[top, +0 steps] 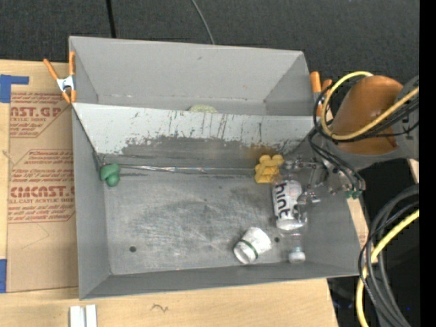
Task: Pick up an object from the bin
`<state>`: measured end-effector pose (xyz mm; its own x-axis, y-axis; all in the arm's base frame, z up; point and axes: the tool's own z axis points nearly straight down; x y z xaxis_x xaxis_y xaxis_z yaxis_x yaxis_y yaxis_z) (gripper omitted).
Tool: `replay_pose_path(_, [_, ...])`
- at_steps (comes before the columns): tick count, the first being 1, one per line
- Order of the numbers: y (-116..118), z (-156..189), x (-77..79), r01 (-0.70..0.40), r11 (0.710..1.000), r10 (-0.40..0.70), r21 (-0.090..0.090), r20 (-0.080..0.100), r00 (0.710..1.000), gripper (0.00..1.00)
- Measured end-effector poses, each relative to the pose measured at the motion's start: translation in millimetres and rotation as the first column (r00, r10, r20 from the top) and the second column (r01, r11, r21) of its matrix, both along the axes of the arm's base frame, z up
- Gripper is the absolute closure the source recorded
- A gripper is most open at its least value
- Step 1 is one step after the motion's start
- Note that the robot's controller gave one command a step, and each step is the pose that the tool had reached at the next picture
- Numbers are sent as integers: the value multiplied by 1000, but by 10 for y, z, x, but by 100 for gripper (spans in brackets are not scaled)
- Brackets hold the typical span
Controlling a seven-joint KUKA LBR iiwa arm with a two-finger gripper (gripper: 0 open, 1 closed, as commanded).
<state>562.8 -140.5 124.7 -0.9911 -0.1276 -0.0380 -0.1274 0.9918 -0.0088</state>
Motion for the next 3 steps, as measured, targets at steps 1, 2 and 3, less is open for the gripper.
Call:
replay_pose_path(1, [53,-7,0,25,1000,-25,9,-2,1000,100])
replay_pose_path(2, [53,-7,1,24,1000,-24,9,-2,1000,100])
replay_pose_path(3, [167,167,-8,-41,999,41,3,-24,999,0])
